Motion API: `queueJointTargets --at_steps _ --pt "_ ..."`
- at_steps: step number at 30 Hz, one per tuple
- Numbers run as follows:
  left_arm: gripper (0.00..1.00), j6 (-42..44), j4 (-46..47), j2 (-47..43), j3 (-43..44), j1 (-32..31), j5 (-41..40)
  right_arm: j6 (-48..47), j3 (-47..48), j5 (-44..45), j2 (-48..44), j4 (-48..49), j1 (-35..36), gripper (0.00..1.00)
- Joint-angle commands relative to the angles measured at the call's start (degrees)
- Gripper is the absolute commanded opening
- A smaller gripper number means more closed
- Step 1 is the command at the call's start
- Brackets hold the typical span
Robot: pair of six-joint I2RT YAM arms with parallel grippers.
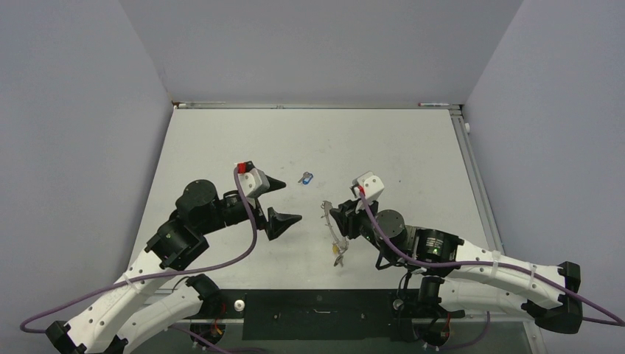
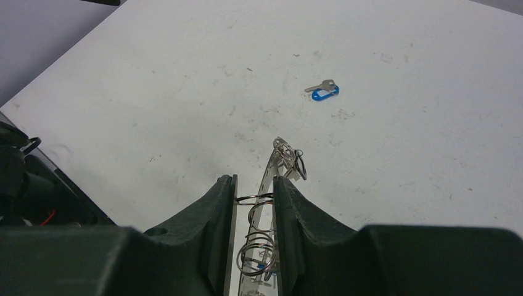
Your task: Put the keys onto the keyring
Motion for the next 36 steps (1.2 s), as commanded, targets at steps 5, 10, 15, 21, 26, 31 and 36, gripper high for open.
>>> queueJointTargets --at_steps 5,10,15,21,26,31,36 --pt "0.96 2.51 8.48 -2.1 -4.04 -0.24 5.64 -4.4 5.55 -9.66 -1.94 4.85 -0.4 0.05" --pt "0.97 5.07 15.95 -4.32 -9.51 -0.21 8.85 -4.74 6.74 -14.0 -1.12 4.96 -0.65 0.05" --pt "1.0 9.7 20.5 -5.93 -12.68 -0.31 12.65 -4.79 7.6 -16.82 0.03 5.55 -0.86 0.05" --pt "0.94 12.41 19.82 -3.99 -10.86 -0.63 14.88 -5.03 9.26 -20.69 1.88 5.56 -1.05 0.05" --pt "0.94 15.4 18.45 -2.88 -10.62 -1.91 15.93 -5.07 10.54 -22.7 3.22 5.59 -1.09 0.05" --pt "0.85 17.08 17.57 -1.19 -9.66 -2.16 18.04 -5.41 11.52 -25.62 4.28 6.09 -1.08 0.05" --pt "0.76 19.3 14.65 2.22 -6.98 -2.18 20.76 -5.7 12.54 -28.66 4.91 6.34 -1.07 0.05"
